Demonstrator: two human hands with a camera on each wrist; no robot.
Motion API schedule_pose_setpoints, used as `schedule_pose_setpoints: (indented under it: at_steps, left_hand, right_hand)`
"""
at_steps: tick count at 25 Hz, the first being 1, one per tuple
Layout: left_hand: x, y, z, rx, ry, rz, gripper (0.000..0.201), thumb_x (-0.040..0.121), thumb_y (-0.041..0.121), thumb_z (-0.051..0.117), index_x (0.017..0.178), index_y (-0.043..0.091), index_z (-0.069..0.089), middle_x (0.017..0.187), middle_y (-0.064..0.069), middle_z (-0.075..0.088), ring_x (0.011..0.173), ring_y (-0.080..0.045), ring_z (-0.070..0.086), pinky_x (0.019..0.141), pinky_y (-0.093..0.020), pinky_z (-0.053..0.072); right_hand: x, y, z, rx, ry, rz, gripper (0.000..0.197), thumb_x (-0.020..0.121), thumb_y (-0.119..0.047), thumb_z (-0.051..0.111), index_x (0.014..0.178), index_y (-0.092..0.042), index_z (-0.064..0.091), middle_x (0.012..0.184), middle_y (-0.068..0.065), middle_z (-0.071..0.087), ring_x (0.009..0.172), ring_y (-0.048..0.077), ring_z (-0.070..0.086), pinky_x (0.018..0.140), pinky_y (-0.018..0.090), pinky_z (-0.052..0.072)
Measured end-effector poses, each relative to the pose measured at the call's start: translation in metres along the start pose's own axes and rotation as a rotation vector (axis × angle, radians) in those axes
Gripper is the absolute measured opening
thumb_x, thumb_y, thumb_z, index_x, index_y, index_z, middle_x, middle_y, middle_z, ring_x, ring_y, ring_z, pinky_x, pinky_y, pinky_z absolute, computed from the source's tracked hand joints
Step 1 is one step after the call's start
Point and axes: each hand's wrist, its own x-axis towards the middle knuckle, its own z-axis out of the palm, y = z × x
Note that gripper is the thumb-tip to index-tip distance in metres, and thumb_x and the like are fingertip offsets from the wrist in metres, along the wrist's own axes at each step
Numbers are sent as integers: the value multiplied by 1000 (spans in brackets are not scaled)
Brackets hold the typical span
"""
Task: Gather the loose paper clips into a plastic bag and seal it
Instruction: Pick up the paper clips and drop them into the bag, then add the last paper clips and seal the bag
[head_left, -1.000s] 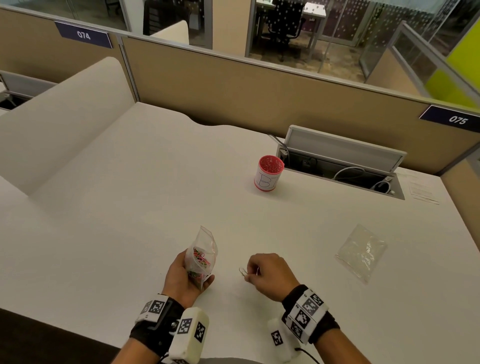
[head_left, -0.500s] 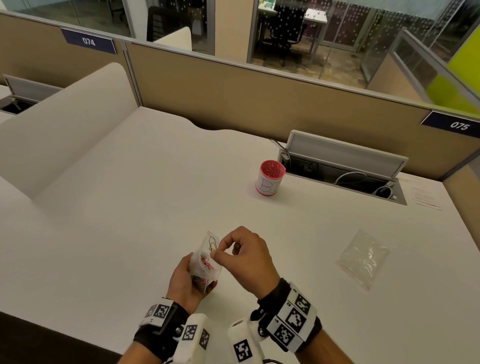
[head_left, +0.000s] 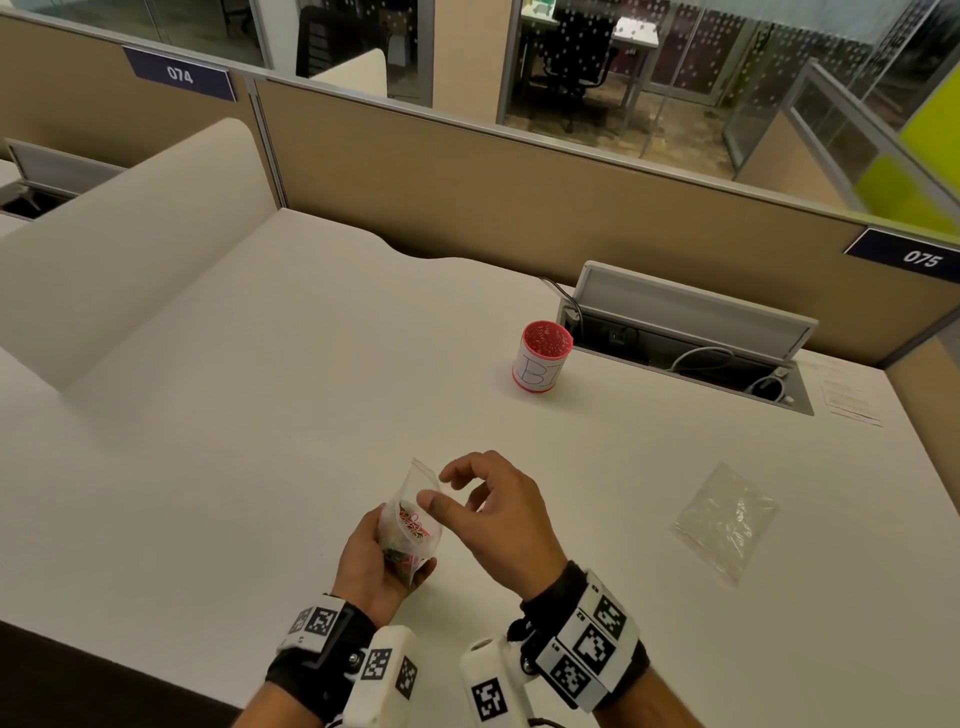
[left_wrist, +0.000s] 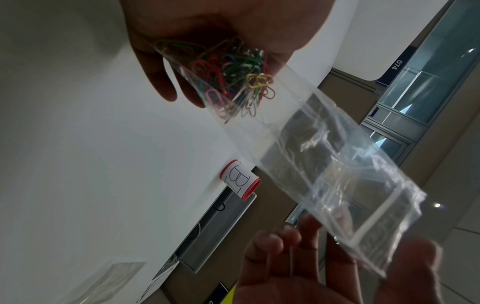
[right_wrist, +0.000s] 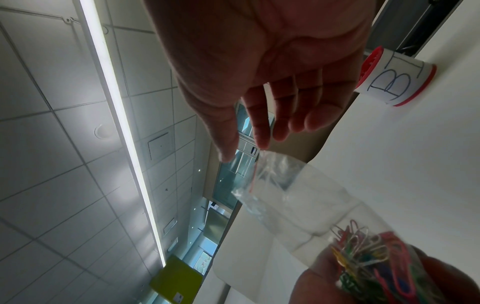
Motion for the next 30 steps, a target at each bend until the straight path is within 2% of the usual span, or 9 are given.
schedule_pose_setpoints:
  at_steps: [3,5,8,11,14,20,23,26,30]
  left_hand:
    - [-3,0,5,-17,-86,28,39,96,36,40,114,8,60,100,-17,67,87,-28,62,75,-40,49]
    - [-3,1,6,-3,-148,47,43,96,39,40,118,8,59,108,-19,66,92,-28,62,80,-41,49]
    - [-2,4,4,-4,-190,67,44,93,41,45,122,10,58,114,-16,64,95,-26,59,85,-42,46]
    - [-1,6,4,-26,-199,97,35,90,34,51,117,13,61,105,-10,66,83,-21,61,74,-37,49]
    - [1,4,4,-20,-197,151,34,89,27,56,118,11,59,106,-11,65,78,-19,63,60,-30,54]
    - [-6,8,6,146,-212,290,50,69,21,76,115,13,57,114,-17,63,88,-25,66,69,-36,54]
    - [-17,24,14,389,-148,576,67,57,38,78,118,27,53,128,0,59,110,-16,60,89,-36,49]
    - [-35,46,28,630,-226,837,47,69,37,73,115,30,62,122,10,64,114,-10,58,96,-33,43]
    - [-49,53,46,572,-393,846,18,67,28,75,84,24,77,91,-7,76,93,-22,69,90,-38,52]
  right_hand:
    - [-3,-1,0,-190,-111,14,78,68,-66,68,133,-38,37,124,-19,48,98,9,56,83,28,50]
    - [0,0,2,-306,-105,-5,87,70,-64,65,142,-36,24,131,-16,45,107,12,55,90,30,48]
    - [9,4,-5,-335,0,-28,62,83,-44,63,137,-31,38,112,-13,60,91,11,59,80,25,45]
    - [15,5,-16,-299,87,-19,30,86,-32,64,116,-24,63,97,-9,70,80,10,60,76,23,43]
    - [22,6,-23,-258,132,-6,14,87,-24,65,99,-22,72,92,-5,74,81,11,63,79,23,47]
    - [24,3,-34,-213,187,-145,11,88,-16,63,92,-21,72,88,-9,72,81,8,63,79,28,52]
    - [21,-5,-38,-321,109,-317,10,90,-16,57,90,-21,67,85,-10,65,79,8,54,71,25,45]
    - [21,-10,-41,-412,35,-397,10,91,-19,54,90,-19,64,86,-9,60,80,11,50,70,26,41]
    - [24,-11,-49,-374,16,-406,9,92,-20,56,90,-19,64,80,-13,55,77,9,50,69,26,42]
